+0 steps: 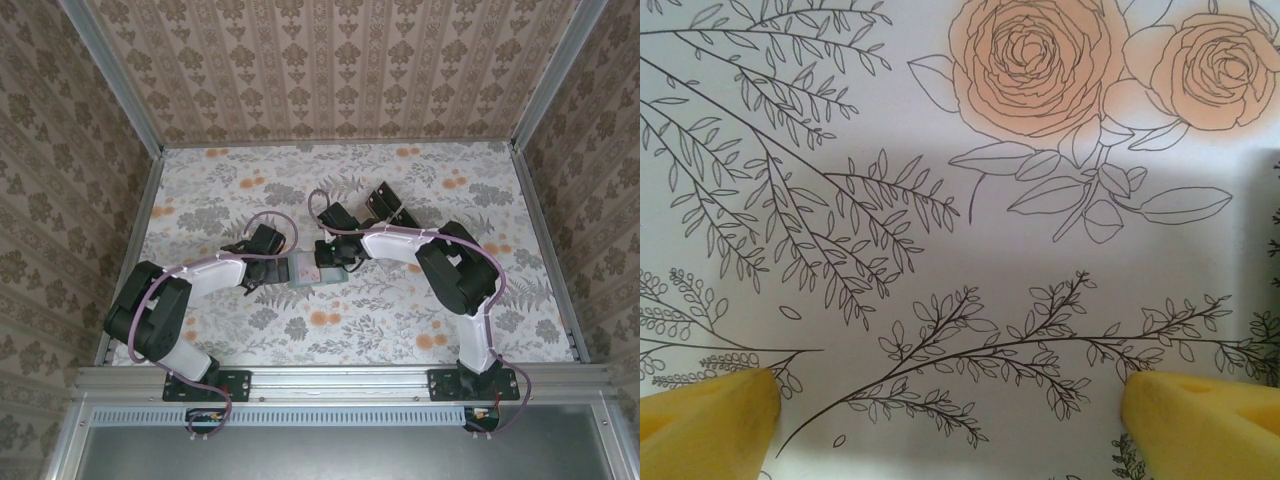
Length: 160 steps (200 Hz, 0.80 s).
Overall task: Put the credit cards into the card holder
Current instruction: Insert the credit card into the card slot.
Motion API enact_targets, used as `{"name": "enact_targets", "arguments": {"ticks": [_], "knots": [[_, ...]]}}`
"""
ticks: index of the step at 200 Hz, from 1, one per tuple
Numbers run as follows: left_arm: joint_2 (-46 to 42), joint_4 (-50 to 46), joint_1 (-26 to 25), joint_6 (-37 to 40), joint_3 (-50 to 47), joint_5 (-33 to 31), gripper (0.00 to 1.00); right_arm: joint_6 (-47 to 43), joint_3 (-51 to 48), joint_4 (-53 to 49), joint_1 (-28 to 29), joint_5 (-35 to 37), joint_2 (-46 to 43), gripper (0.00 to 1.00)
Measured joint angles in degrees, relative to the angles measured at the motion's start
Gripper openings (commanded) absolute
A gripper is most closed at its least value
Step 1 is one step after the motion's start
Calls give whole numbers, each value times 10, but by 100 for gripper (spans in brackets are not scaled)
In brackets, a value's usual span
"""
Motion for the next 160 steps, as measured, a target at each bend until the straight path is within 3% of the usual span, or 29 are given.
{"name": "enact_targets", "arguments": {"ticks": [160], "knots": [[7,0,0,2,4,2,100,42,33,21,13,-52,34,8]]}}
